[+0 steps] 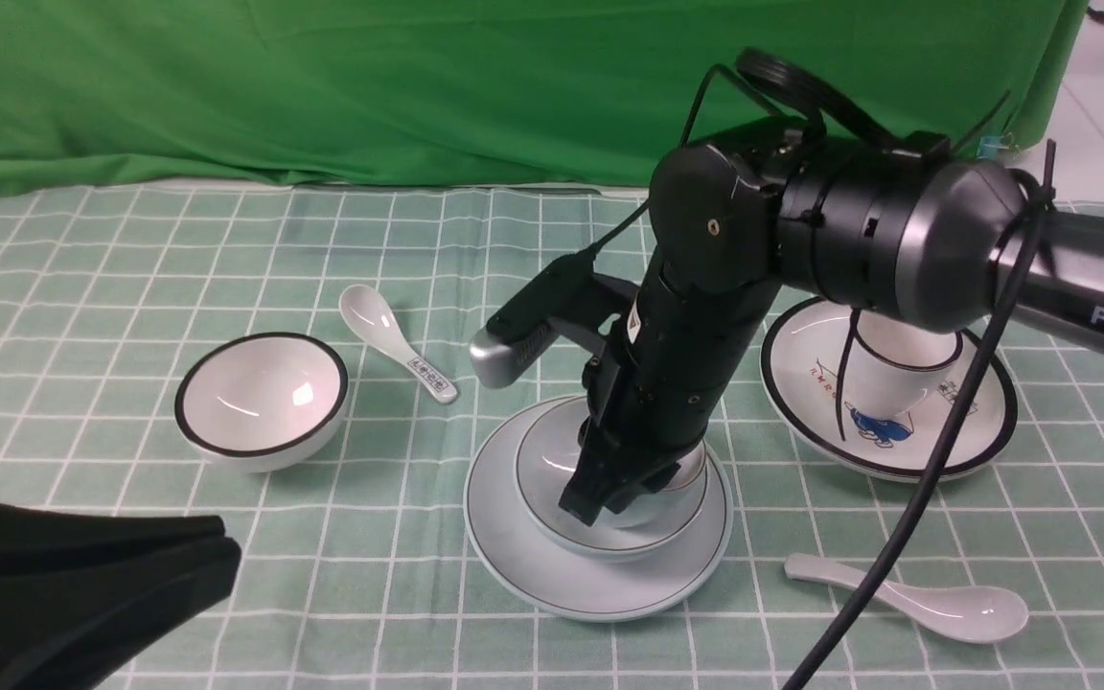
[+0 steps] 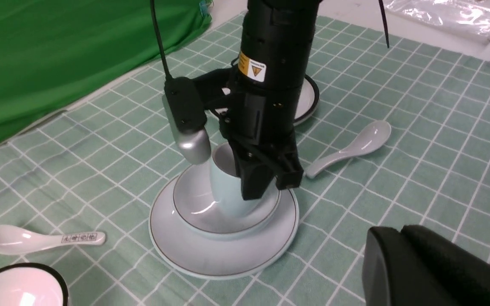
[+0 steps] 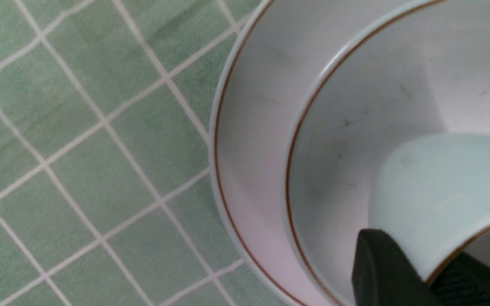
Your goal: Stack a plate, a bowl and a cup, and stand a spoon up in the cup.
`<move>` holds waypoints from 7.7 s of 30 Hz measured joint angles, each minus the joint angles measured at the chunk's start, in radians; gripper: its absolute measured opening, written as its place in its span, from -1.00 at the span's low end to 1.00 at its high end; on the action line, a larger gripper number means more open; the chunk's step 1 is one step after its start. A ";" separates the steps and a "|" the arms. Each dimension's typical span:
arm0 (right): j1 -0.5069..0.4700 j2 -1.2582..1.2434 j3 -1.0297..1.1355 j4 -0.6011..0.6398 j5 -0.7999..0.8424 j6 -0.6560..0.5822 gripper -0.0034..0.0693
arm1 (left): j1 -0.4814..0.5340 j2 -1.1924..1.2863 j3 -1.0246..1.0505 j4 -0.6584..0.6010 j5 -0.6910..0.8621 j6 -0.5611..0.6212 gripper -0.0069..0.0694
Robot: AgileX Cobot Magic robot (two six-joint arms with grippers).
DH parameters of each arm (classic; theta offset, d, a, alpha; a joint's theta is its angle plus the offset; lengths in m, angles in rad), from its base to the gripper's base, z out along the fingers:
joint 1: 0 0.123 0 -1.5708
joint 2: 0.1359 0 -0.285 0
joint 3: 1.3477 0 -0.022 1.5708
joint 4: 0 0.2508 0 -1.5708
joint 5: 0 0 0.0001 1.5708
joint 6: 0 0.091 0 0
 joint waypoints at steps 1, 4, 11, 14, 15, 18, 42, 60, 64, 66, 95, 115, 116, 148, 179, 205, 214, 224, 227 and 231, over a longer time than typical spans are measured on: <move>0.000 0.001 0.000 0.000 -0.005 0.001 -0.69 | 0.000 0.000 0.000 0.000 0.002 0.000 -0.79; 0.000 0.005 0.000 0.000 -0.029 0.010 -0.68 | 0.000 0.000 0.000 0.000 0.003 0.001 -0.79; 0.000 0.007 0.000 0.000 -0.044 0.029 -0.10 | 0.000 0.000 0.000 0.000 0.003 0.001 -0.79; 0.000 0.002 -0.012 -0.001 -0.032 0.036 0.41 | 0.000 0.000 0.000 0.000 0.003 0.001 -0.79; 0.000 -0.007 -0.023 -0.002 -0.021 0.039 0.49 | 0.000 0.000 0.000 0.000 0.003 0.001 -0.79; 0.000 -0.051 -0.071 -0.003 0.033 0.054 0.56 | 0.000 0.000 0.000 0.000 0.003 0.001 -0.79; -0.326 -0.181 0.502 0.049 -0.143 -0.384 0.25 | 0.000 0.000 0.000 -0.002 0.003 0.002 -0.79; -0.328 -0.112 0.500 0.040 -0.266 -0.450 0.18 | 0.000 0.000 0.000 -0.022 0.018 0.002 -0.79; -0.329 -0.110 0.496 0.027 -0.276 -0.434 -0.14 | 0.000 0.000 0.000 -0.022 0.018 0.002 -0.79; -0.329 -0.116 0.495 0.026 -0.261 -0.400 -0.46 | 0.000 0.000 0.000 -0.022 0.020 0.003 -0.79; 0.132 -0.372 0.835 0.205 -1.825 0.145 -0.44 | 0.000 0.000 0.000 -0.015 0.028 0.033 -0.79; 0.010 -0.151 0.795 -0.021 -1.889 0.352 -0.43 | 0.000 0.000 0.000 -0.015 0.046 0.033 -0.79; 0.010 -0.145 0.795 -0.021 -1.889 0.353 -0.42 | 0.000 0.000 0.000 -0.015 0.046 0.033 -0.79; 0.182 -0.953 0.791 -0.058 -0.438 0.399 -0.49 | 0.000 -0.326 0.397 -0.019 -0.475 0.030 -0.79; -0.468 -1.637 1.385 -0.091 -0.707 0.305 -0.86 | 0.000 -0.330 0.629 -0.019 -0.437 0.030 -0.79; -0.625 -1.971 1.590 -0.110 -0.653 0.322 -0.85 | 0.000 -0.330 0.629 -0.019 -0.435 0.029 -0.79; -0.627 -1.971 1.590 -0.110 -0.653 0.322 -0.85 | 0.000 -0.330 0.629 -0.019 -0.435 0.029 -0.79; -0.627 -1.971 1.590 -0.110 -0.653 0.322 -0.81 | 0.077 -0.356 0.629 0.005 -0.503 0.029 -0.79; -0.627 -1.971 1.590 -0.110 -0.653 0.322 -0.78 | 0.285 -0.443 0.629 0.000 -0.520 0.029 -0.79; -0.627 -1.971 1.590 -0.110 -0.654 0.322 -0.76 | 0.562 -0.502 0.629 -0.003 -0.448 0.005 -0.79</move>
